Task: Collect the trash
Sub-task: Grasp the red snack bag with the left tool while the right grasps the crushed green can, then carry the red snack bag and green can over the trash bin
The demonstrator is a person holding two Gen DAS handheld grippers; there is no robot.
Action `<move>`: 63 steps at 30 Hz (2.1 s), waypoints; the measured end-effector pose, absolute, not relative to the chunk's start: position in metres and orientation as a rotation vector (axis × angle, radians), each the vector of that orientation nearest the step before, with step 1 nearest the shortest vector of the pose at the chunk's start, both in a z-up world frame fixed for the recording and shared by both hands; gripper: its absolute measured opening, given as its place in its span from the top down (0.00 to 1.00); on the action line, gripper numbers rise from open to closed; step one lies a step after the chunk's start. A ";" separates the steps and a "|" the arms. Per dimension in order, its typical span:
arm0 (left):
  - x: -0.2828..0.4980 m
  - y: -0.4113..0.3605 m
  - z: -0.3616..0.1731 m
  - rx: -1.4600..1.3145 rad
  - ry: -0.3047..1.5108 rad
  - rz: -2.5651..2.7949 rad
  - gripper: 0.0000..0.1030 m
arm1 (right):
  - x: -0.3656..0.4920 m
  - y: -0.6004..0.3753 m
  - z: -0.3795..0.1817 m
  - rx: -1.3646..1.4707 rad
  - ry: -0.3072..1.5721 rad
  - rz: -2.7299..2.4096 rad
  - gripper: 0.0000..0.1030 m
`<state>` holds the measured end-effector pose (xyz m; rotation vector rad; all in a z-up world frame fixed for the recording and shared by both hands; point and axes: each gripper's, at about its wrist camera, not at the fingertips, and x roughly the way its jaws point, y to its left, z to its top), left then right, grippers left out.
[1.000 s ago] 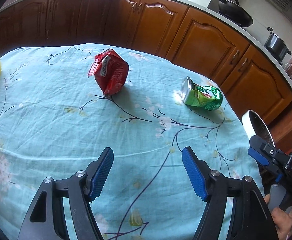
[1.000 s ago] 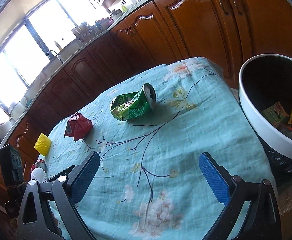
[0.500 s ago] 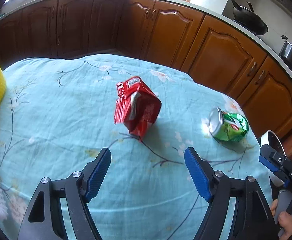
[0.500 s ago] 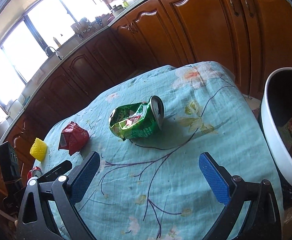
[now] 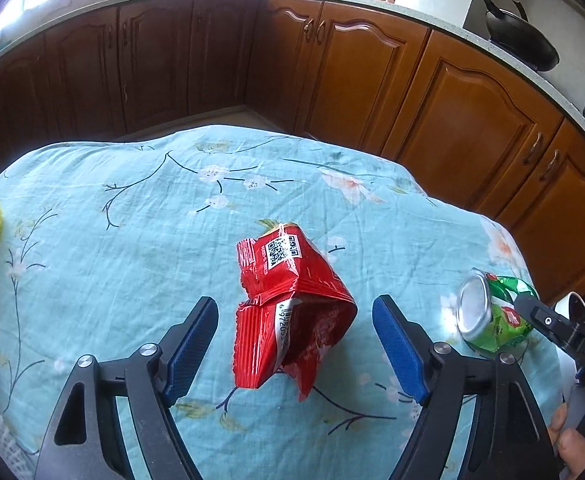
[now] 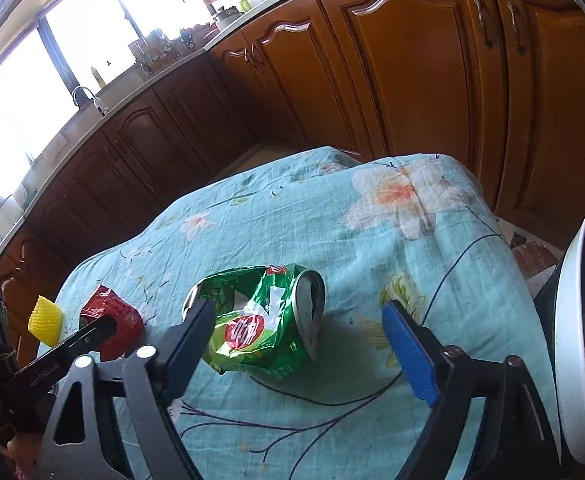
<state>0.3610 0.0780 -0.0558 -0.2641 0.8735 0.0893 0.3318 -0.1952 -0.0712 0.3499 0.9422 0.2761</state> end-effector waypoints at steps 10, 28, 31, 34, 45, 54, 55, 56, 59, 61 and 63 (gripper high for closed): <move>0.345 0.064 -0.050 -0.267 0.853 -0.018 0.70 | 0.308 -0.190 -0.059 0.325 0.915 0.311 0.74; 0.264 -0.008 -0.025 -0.215 0.850 -0.233 0.70 | 0.217 -0.253 -0.032 0.404 0.848 0.306 0.77; 0.257 -0.019 -0.022 -0.191 0.850 -0.251 0.70 | 0.204 -0.265 -0.034 0.412 0.847 0.291 0.77; 0.250 -0.031 -0.020 -0.175 0.856 -0.268 0.70 | 0.192 -0.277 -0.031 0.432 0.837 0.276 0.77; 0.241 -0.075 -0.010 -0.110 0.858 -0.323 0.70 | 0.161 -0.320 -0.025 0.485 0.795 0.222 0.77; 0.243 -0.112 -0.004 -0.062 0.856 -0.374 0.70 | 0.148 -0.355 -0.019 0.508 0.759 0.182 0.79; 0.243 -0.117 -0.003 -0.055 0.854 -0.380 0.70 | 0.147 -0.359 -0.019 0.509 0.755 0.177 0.81; 0.244 -0.121 -0.001 -0.049 0.852 -0.387 0.70 | 0.146 -0.363 -0.019 0.515 0.752 0.171 0.81; 0.246 -0.131 0.001 -0.039 0.851 -0.406 0.70 | 0.143 -0.374 -0.018 0.524 0.744 0.155 0.81; 0.248 -0.137 0.001 -0.033 0.851 -0.417 0.70 | 0.142 -0.378 -0.017 0.526 0.739 0.153 0.81; 0.250 -0.143 0.002 -0.029 0.850 -0.427 0.70 | 0.140 -0.380 -0.016 0.523 0.731 0.148 0.82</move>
